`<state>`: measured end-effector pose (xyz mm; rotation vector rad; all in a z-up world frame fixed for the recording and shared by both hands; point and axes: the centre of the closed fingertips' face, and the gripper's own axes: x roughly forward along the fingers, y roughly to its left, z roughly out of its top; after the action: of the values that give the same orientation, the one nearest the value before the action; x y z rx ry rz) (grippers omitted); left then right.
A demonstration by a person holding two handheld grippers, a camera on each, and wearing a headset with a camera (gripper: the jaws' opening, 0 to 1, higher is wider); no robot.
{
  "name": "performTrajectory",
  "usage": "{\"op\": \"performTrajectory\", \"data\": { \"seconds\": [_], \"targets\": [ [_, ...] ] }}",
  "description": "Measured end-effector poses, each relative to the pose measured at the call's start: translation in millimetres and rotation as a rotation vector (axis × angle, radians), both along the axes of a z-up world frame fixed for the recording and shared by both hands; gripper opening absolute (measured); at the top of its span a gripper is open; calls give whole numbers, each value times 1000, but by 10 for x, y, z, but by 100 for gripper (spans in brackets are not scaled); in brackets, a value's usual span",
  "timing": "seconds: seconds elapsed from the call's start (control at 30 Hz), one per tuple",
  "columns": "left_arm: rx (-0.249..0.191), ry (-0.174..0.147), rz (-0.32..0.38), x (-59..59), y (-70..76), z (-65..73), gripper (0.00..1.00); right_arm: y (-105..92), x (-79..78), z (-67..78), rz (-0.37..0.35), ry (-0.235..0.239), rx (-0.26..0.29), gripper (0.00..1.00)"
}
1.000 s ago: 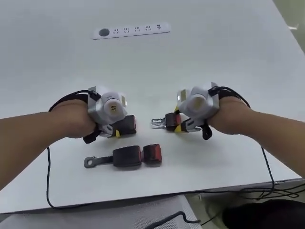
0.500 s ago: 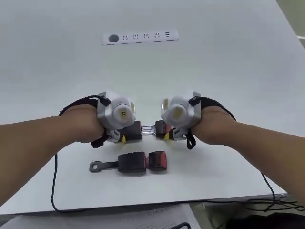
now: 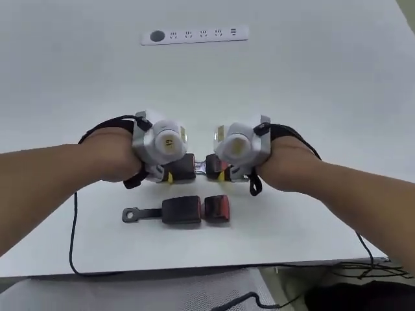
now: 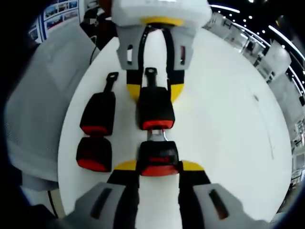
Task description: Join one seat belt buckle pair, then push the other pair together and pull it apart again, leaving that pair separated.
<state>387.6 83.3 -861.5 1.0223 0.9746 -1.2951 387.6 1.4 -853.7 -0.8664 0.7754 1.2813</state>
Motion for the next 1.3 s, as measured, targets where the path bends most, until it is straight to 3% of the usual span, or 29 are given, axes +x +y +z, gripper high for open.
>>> {"op": "performTrajectory", "data": {
  "seconds": [0.13, 0.2, 0.3, 0.4, 0.8, 1.3],
  "targets": [
    [-15, 6, -36, 0, 1, -3, 31, 27, 12, -5, 8, 9, 14, 27],
    [-27, 14, -56, -4, 1, -5, 31, 145, -35, 4, -7, 51, 61, 27],
    [-26, 21, -53, 6, 0, -7, 31, 181, -8, -16, 0, 17, 4, 27],
    [-26, 25, -53, 7, -5, -8, 32, 148, 1, -6, -7, 25, 41, 28],
    [-26, 23, -48, 11, -11, 1, 32, 144, 2, -7, 5, 46, 86, 29],
    [-65, 32, -7, 12, 11, 1, 32, 71, 9, -10, 6, 43, 75, 30]
  ]
}}
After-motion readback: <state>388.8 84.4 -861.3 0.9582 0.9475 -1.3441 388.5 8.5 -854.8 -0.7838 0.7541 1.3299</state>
